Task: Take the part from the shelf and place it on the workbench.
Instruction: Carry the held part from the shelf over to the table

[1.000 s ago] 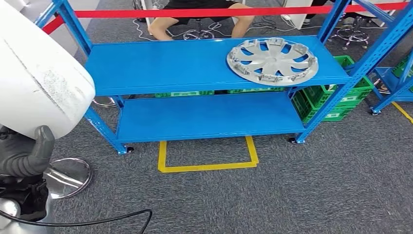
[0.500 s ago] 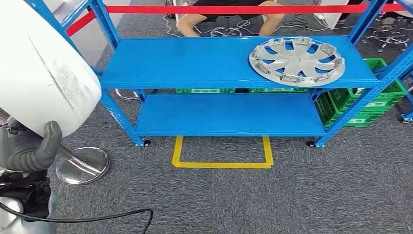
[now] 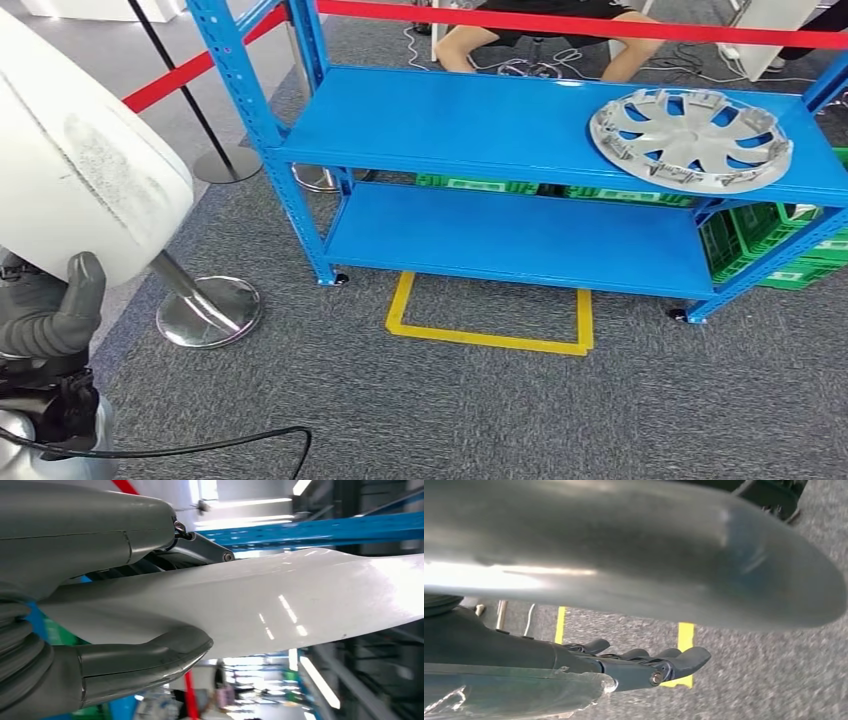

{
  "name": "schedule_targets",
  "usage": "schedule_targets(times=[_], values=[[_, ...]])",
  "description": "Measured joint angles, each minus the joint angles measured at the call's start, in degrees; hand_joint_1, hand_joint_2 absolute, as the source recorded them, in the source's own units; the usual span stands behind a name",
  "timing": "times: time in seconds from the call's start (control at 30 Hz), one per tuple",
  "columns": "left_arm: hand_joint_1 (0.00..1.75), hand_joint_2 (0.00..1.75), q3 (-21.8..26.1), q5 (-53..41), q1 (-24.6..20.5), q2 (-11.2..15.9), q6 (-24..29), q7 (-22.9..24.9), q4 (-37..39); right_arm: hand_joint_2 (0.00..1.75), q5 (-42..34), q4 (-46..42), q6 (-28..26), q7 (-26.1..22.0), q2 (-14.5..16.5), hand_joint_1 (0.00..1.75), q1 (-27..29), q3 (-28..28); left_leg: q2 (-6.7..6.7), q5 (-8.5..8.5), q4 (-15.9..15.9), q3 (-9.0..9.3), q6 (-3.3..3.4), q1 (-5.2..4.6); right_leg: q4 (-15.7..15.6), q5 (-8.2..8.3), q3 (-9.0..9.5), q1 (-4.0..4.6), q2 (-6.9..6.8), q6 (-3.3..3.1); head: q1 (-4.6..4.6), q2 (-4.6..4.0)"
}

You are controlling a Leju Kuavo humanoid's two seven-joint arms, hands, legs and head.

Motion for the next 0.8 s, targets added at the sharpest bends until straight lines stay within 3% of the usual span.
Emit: schedule_targets(times=[0.07,0.1,0.13,0.17,0.2,0.23,0.3,0.37,0.43,0.5,0.57,0.63,0.67,0.7,0.73,0.8], values=[[1.75,1.75,-0.13,1.19,0.21,0.36,-2.06,-2.42,0.03,0.0,0.2,0.0,0.7,-0.4,-0.11,0.0,0.13,-0.03,-0.87,0.3,-0.03,-0.24,0.51,0.09,6.71,-3.97,-2.68,-0.08,2.62,0.26,0.14,0.0],[1.75,1.75,-0.2,1.56,0.4,0.61,-2.83,-3.36,0.08,0.0,0.34,0.01,0.92,-0.48,-0.15,0.0,0.28,-0.05,-1.39,0.42,-0.01,-0.35,0.67,0.05,10.8,-5.8,-4.32,-0.07,3.28,0.26,0.18,0.0],[1.75,1.75,-0.25,1.76,0.61,0.84,-3.32,-3.91,0.16,0.0,0.5,0.01,1.01,-0.45,-0.2,0.0,0.4,-0.09,-1.97,0.52,0.0,-0.44,0.74,0.0,13.8,-6.83,-5.47,-0.05,3.6,0.21,0.19,0.0],[1.75,1.75,-0.27,1.86,0.85,1.05,-3.58,-4.15,0.25,0.0,0.65,0.02,1.01,-0.37,-0.28,0.0,0.48,-0.13,-2.61,0.61,0.03,-0.48,0.74,-0.04,14.79,-6.79,-5.71,-0.03,3.76,0.13,0.19,0.0],[1.75,1.75,-0.3,1.93,1.05,1.2,-3.74,-4.23,0.33,0.0,0.79,0.02,1.01,-0.26,-0.38,0.0,0.5,-0.18,-3.29,0.68,0.07,-0.5,0.69,-0.04,13.36,-5.66,-4.82,-0.05,3.9,0.02,0.19,0.0],[1.75,1.75,-0.37,2.05,1.17,1.32,-3.93,-4.29,0.38,0.0,0.87,0.02,1.03,-0.12,-0.46,0.0,0.48,-0.24,-3.94,0.74,0.13,-0.51,0.58,0.0,9.93,-3.83,-2.94,-0.12,4.3,-0.09,0.2,0.0],[1.75,1.75,-0.57,2.87,1.27,1.63,-4.52,-4.46,0.43,0.0,1.04,0.02,1.17,0.18,-0.62,0.0,0.4,-0.38,-5.21,0.82,0.44,-0.71,0.17,-0.01,2.03,-1.13,1.25,-0.55,6.87,-0.2,0.17,0.0],[1.75,1.75,-0.81,4.05,1.49,2.07,-5.21,-4.7,0.46,0.0,1.19,0.04,1.38,0.42,-0.68,0.0,0.35,-0.48,-6.32,1.11,0.65,-1.23,-0.52,0.01,-1.35,-0.65,3.02,-0.76,8.71,-0.4,0.11,0.0],[1.75,1.75,-0.92,4.66,1.93,2.51,-5.49,-4.87,0.49,0.0,1.24,0.05,1.53,0.51,-0.7,0.0,0.34,-0.52,-7.16,1.47,0.61,-1.73,-1.24,0.22,-1.41,-0.47,2.95,-0.63,7.83,-0.99,0.11,0.0],[1.75,1.75,-0.94,4.86,2.2,2.93,-5.52,-4.99,0.52,0.0,1.26,0.06,1.61,0.52,-0.78,0.0,0.32,-0.57,-5.41,0.27,2.12,-2.7,-1.87,0.19,-1.6,-0.11,2.83,-0.65,6.51,-1.75,-0.12,0.0],[1.75,1.75,-1.05,5.71,2.29,3.39,-6.13,-5.7,0.63,0.0,1.25,0.07,1.91,0.51,-0.9,0.0,0.36,-0.72,-2.5,-3.33,8.03,-5.51,-2.4,0.1,-1.78,0.16,2.57,-0.6,5.04,-2.29,-0.41,0.0],[1.75,1.75,-1.38,7.76,2.52,4.12,-7.77,-7.79,0.83,0.0,1.23,0.07,2.65,0.5,-1.01,0.0,0.47,-0.93,-1.59,-6.56,15.32,-8.82,-2.72,0.22,-1.77,0.29,2.19,-0.44,3.52,-2.51,-0.45,0.0],[1.75,1.75,-1.62,8.88,2.64,4.64,-8.73,-9.13,0.96,0.0,1.27,0.08,3.05,0.48,-1.05,0.0,0.52,-1.01,-1.51,-6.82,16.95,-9.41,-2.76,0.26,-1.76,0.32,2.07,-0.38,2.77,-2.55,-0.45,0.0],[1.75,1.75,-1.91,9.67,2.72,5.22,-9.53,-10.29,1.11,0.0,1.38,0.09,3.31,0.45,-1.08,0.0,0.52,-1.06,-1.43,-5.98,16.34,-8.85,-2.71,0.27,-1.75,0.34,2.02,-0.32,2.07,-2.56,-0.45,0.0],[1.75,1.75,-2.19,10.09,2.76,5.8,-10.05,-11.1,1.24,0.0,1.55,0.13,3.43,0.41,-1.09,0.0,0.49,-1.09,-1.12,-4.32,13.67,-7.17,-2.56,0.23,-1.74,0.36,2.05,-0.28,1.42,-2.55,-0.46,0.0],[1.75,1.75,-2.74,10.03,2.8,6.66,-10.2,-11.83,1.41,0.0,2.0,0.19,3.33,0.28,-1.09,0.0,0.4,-1.1,1.05,-1.07,5.73,-2.45,-2.08,-0.09,-1.65,0.33,2.16,-0.08,0.37,-2.33,-0.48,0.0]])
